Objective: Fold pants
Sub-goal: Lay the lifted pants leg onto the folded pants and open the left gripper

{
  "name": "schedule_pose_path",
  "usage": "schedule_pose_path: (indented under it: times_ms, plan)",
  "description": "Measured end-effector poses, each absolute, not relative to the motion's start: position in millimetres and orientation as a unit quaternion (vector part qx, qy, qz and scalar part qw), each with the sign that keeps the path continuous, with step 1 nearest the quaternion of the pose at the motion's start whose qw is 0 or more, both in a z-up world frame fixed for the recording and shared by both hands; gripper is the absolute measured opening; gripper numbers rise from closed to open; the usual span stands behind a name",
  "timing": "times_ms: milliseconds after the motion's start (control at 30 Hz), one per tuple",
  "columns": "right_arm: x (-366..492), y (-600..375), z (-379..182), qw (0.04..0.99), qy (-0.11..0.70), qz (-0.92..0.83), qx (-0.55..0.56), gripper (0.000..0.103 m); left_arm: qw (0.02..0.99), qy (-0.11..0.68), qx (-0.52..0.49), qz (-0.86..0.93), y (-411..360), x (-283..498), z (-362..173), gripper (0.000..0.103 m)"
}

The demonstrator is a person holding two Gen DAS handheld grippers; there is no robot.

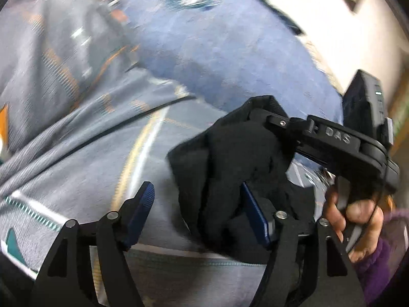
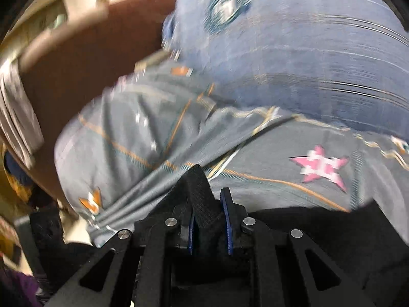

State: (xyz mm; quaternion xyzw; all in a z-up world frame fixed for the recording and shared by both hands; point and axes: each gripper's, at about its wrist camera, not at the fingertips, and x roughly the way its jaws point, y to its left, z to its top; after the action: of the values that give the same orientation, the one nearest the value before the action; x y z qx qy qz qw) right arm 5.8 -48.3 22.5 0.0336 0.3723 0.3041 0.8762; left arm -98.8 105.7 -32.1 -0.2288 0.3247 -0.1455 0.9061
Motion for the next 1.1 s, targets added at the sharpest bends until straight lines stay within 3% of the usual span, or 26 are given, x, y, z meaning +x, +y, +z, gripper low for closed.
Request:
schedule_pose_path:
  times_ms: [133,367,500,567,733,833,900,1100]
  plan:
    - [-12.3,-110.5,28.9,0.888,0.338,0.288,0.118,0.016,0.906,0.313,-0.194,-0.206,78.0,-102.6,-24.6,0.076]
    - [-21.8,-183.9,13.3,0.879,0.324,0.282,0.205,0.016,0.916,0.306,-0.115,-0.232,23.9,-94.6,-10.8,0.076]
    - [-25.2,-218.1,11.1,0.881,0.313,0.277,0.223,0.016,0.917,0.288,-0.042,-0.271,-26.6,-102.2,0.5,0.065]
    - [-27.1,-239.0,10.5,0.881,0.301,0.272,0.245,0.016,0.908,0.286,-0.007,-0.306,-54.5,-110.4,2.6,0.054]
    - [-32.5,-308.0,3.8,0.878,0.282,0.234,0.309,0.017,0.878,0.295,0.079,-0.369,-122.6,-122.6,-7.4,0.051]
    - [-32.0,-347.4,-16.9,0.859,0.318,0.193,0.351,0.033,0.861,0.323,0.096,-0.381,-138.3,-119.9,-21.4,0.051]
    - [-34.4,-367.3,-27.1,0.85,0.338,0.166,0.367,0.053,0.853,0.339,0.095,-0.385,-137.5,-119.3,-28.8,0.051]
    - [-60.7,-419.3,-24.6,0.871,0.305,0.085,0.375,0.057,0.839,0.358,0.073,-0.403,-108.9,-136.0,-18.2,0.052]
